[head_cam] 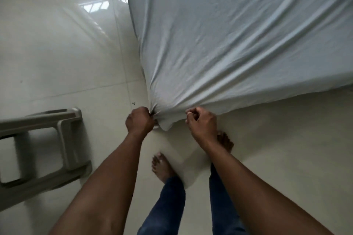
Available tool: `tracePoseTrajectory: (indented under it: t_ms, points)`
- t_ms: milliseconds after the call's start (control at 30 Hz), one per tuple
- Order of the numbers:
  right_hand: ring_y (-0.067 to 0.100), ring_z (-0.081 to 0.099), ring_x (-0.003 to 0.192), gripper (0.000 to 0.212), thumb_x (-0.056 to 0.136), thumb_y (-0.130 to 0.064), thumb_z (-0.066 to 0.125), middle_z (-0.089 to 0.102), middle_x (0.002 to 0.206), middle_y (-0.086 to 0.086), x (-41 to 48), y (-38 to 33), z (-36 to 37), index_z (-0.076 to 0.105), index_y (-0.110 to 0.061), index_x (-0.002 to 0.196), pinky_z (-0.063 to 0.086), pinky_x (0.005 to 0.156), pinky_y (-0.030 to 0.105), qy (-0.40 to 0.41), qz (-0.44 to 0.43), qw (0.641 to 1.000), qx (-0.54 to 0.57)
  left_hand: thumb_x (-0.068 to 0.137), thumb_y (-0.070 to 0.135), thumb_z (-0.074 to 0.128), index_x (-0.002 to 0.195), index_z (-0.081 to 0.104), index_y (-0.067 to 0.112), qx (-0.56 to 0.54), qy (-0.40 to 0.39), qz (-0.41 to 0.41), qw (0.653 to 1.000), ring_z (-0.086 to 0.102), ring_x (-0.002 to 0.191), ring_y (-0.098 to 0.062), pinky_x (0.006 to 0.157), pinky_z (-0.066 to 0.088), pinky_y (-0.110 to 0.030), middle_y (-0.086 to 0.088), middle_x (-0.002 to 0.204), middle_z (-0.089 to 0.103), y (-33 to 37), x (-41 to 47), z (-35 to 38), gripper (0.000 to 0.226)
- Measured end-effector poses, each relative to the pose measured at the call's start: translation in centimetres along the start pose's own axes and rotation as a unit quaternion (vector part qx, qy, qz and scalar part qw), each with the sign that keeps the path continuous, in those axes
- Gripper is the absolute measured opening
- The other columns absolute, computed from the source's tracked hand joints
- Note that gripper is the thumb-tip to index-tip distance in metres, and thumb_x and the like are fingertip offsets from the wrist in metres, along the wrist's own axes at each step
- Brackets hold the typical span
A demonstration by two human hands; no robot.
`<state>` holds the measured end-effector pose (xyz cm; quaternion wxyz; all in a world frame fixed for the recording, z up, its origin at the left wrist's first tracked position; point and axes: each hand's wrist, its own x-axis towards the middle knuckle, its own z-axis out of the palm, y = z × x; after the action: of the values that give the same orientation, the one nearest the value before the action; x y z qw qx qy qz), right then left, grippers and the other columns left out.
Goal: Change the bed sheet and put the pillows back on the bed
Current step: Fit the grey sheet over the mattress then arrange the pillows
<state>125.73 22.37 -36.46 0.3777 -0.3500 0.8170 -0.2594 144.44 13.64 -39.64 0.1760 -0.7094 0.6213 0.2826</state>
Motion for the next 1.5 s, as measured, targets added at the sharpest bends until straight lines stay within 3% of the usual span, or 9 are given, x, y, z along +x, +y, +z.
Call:
tracePoseTrajectory:
  t_ms: [100,233,567,733,900,1000,1067,1233,1500]
  points:
    - [0.021,0.068,0.074,0.018,0.087,-0.027,0.06,0.073,0.078,0.001,1.0,-3.9,0.3,0.074,-0.017,0.088,0.054,0.068,0.034,0.066,-0.095,0.992,-0.048,0.078,0.037,0.072,0.094,0.07,0.016,0.024,-0.079,0.054,0.995,0.069,0.096,-0.032,0.073,0.05,-0.031,-0.013,0.104,0.071,0.6,2.2,-1.5,0.026]
    - [0.021,0.064,0.092,0.025,0.086,-0.023,0.058,0.069,0.101,0.0,4.7,-8.3,1.9,0.071,-0.02,0.107,0.054,0.079,0.036,0.103,-0.159,0.976,-0.108,0.081,0.009,0.056,0.113,0.067,0.021,0.027,-0.097,0.088,0.991,0.064,0.109,-0.031,0.085,0.052,-0.033,-0.01,0.119,0.066,-1.1,2.8,-2.7,0.035]
    - [0.032,0.042,0.132,0.083,0.082,-0.056,0.066,0.04,0.144,0.011,7.0,-12.3,5.9,0.038,-0.023,0.153,0.046,0.104,0.041,-0.106,-0.145,0.898,-0.403,0.092,0.024,0.055,0.114,0.066,0.017,0.048,-0.119,0.09,0.988,0.065,0.108,-0.032,0.088,0.054,-0.035,-0.012,0.12,0.066,-7.6,2.8,-5.6,0.025]
    - [0.028,0.059,0.12,0.056,0.088,-0.052,0.062,0.057,0.132,0.009,10.1,-19.3,4.9,0.059,-0.017,0.132,0.047,0.093,0.035,-0.186,-0.061,0.874,-0.445,0.094,0.028,0.053,0.11,0.067,0.02,0.058,-0.099,0.127,0.985,0.065,0.105,-0.027,0.087,0.055,-0.036,-0.007,0.116,0.068,-5.6,5.4,-12.1,0.022]
    - [0.029,0.063,0.104,0.046,0.091,-0.046,0.063,0.06,0.118,0.009,17.0,-24.5,7.1,0.057,-0.015,0.124,0.049,0.078,0.035,0.024,-0.11,0.935,-0.336,0.094,0.032,0.054,0.107,0.069,0.02,0.043,-0.033,0.156,0.986,0.065,0.102,-0.029,0.083,0.054,-0.033,-0.008,0.111,0.069,-1.4,12.8,-19.7,0.023]
    - [0.028,0.06,0.096,0.051,0.08,-0.048,0.076,0.058,0.108,0.008,22.4,-24.3,9.7,0.057,-0.016,0.116,0.051,0.074,0.039,0.111,-0.132,0.934,-0.312,0.093,0.029,0.052,0.103,0.07,0.02,0.025,0.015,0.179,0.983,0.066,0.097,-0.029,0.077,0.051,-0.031,-0.006,0.106,0.071,1.1,19.9,-22.9,0.021]
    - [0.028,0.059,0.085,0.028,0.085,-0.039,0.073,0.06,0.093,0.006,24.6,-23.7,11.5,0.06,-0.017,0.097,0.048,0.069,0.04,0.166,-0.178,0.926,-0.287,0.093,0.026,0.051,0.1,0.069,0.02,0.018,0.03,0.187,0.982,0.066,0.096,-0.03,0.076,0.052,-0.032,-0.007,0.103,0.071,2.1,24.4,-24.6,0.021]
    - [0.028,0.064,0.065,0.013,0.083,-0.018,0.074,0.063,0.077,0.006,24.9,-26.2,15.9,0.063,-0.015,0.077,0.048,0.052,0.034,-0.006,-0.297,0.923,-0.244,0.091,0.024,0.052,0.1,0.071,0.018,0.06,-0.009,0.197,0.978,0.067,0.098,-0.032,0.078,0.052,-0.033,-0.01,0.104,0.072,3.8,32.2,-28.4,0.021]
    - [0.028,0.064,0.094,0.017,0.086,-0.025,0.065,0.066,0.105,0.005,40.7,-39.5,9.5,0.068,-0.018,0.1,0.05,0.078,0.034,0.122,-0.048,0.984,-0.117,0.09,0.024,0.054,0.096,0.071,0.02,0.051,-0.004,0.224,0.973,0.066,0.093,-0.025,0.073,0.049,-0.029,-0.003,0.099,0.072,8.8,42.3,-41.1,0.018]
